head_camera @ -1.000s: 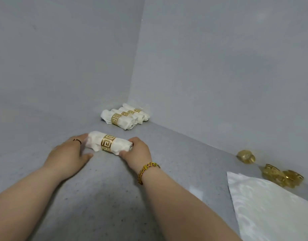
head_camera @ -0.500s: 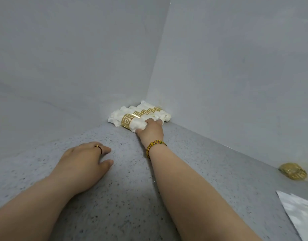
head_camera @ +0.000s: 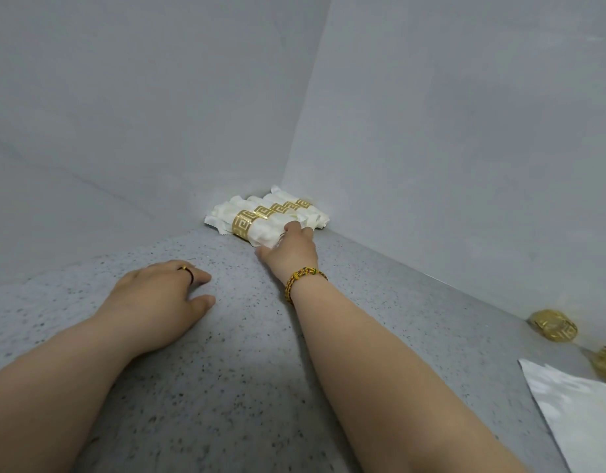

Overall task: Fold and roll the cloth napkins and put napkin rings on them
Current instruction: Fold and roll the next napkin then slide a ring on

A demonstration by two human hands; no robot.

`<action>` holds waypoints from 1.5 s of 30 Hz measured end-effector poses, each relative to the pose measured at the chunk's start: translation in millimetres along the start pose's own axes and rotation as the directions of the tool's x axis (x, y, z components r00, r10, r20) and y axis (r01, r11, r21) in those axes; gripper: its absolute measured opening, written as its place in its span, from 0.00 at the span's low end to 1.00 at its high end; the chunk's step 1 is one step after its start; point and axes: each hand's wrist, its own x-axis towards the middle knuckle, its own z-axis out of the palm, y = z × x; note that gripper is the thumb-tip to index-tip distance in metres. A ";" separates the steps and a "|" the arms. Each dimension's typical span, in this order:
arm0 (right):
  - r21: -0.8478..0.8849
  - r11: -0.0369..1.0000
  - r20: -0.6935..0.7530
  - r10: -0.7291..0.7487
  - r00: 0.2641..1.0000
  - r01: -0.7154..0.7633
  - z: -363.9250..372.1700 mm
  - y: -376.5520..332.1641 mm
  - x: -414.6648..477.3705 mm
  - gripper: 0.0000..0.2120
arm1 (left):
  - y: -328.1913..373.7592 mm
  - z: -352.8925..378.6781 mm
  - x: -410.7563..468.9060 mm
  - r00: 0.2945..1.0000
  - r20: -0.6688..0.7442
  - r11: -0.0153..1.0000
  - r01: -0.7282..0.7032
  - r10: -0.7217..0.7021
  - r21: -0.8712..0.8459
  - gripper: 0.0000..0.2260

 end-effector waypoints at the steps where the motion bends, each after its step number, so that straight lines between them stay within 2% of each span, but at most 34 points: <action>1: -0.022 1.000 0.007 -0.006 1.000 0.006 -7.5 2.3 -8.6 0.25 | 2.8 -0.6 -1.3 1.000 0.001 1.000 -0.001 0.001 -0.004 0.20; 7: -0.152 0.986 0.074 -0.064 0.995 0.074 -67.0 16.1 -79.6 0.19 | 11.6 -4.7 -12.0 0.999 -0.033 0.985 0.022 -0.028 -0.171 0.15; 11: -0.207 0.974 0.123 -0.062 0.990 0.087 -118.9 48.5 -157.8 0.15 | 31.7 -11.3 -29.2 0.999 -0.012 0.988 -0.047 0.046 -0.148 0.10; 15: -0.228 0.974 0.115 0.010 0.993 0.017 -176.4 86.6 -244.6 0.15 | 72.0 -20.1 -52.4 0.999 0.010 0.983 -0.051 0.053 -0.174 0.10; 18: -0.239 0.969 0.108 0.088 0.990 -0.060 -210.6 117.2 -304.5 0.15 | 125.9 -18.0 -84.4 0.984 0.018 0.942 -0.166 0.179 -0.293 0.08; 21: -0.197 0.967 0.108 0.187 0.977 -0.163 -237.7 144.3 -360.3 0.14 | 186.7 -13.1 -132.4 0.901 0.077 0.820 -0.350 0.427 -0.453 0.05; 24: 0.010 0.956 0.115 0.289 0.950 -0.292 -263.9 162.6 -418.0 0.06 | 236.9 -16.6 -188.2 0.772 0.145 0.681 -0.436 0.619 -0.588 0.11; 26: 0.146 0.936 0.151 0.299 0.942 -0.320 -277.8 171.2 -456.6 0.07 | 257.8 -13.0 -221.9 0.707 0.165 0.618 -0.451 0.687 -0.644 0.11; 29: 0.192 0.927 0.256 0.270 0.928 -0.322 -282.4 180.2 -498.4 0.13 | 267.5 -5.2 -259.1 0.642 0.236 0.593 -0.421 0.729 -0.686 0.06; 31: 0.127 0.965 0.291 0.186 0.938 -0.231 -276.9 184.9 -523.6 0.22 | 271.8 1.7 -283.8 0.628 0.305 0.644 -0.425 0.716 -0.636 0.10; 32: 0.071 0.982 0.282 0.149 0.948 -0.175 -271.8 187.8 -525.3 0.24 | 270.9 3.7 -288.2 0.624 0.315 0.653 -0.436 0.716 -0.619 0.16; 35: -0.037 0.994 0.224 0.105 0.969 -0.099 -269.3 192.9 -535.4 0.24 | 274.8 5.9 -314.1 0.618 0.303 0.675 -0.552 0.725 -0.490 0.39; 38: -0.052 0.994 0.222 0.103 0.970 -0.093 -269.4 194.5 -528.9 0.24 | 280.8 3.1 -332.3 0.590 0.297 0.656 -0.614 0.751 -0.438 0.50; 40: -0.048 0.994 0.231 0.109 0.967 -0.100 -269.1 194.1 -526.5 0.24 | 289.8 3.4 -344.4 0.543 0.290 0.614 -0.653 0.788 -0.444 0.46; 42: -0.056 0.993 0.221 0.114 0.969 -0.104 -267.8 195.1 -522.8 0.24 | 297.8 4.2 -352.1 0.527 0.290 0.596 -0.632 0.799 -0.495 0.34; 45: -0.062 0.993 0.198 0.108 0.974 -0.098 -265.5 197.1 -521.6 0.24 | 302.7 8.2 -351.0 0.576 0.273 0.596 -0.497 0.770 -0.631 0.19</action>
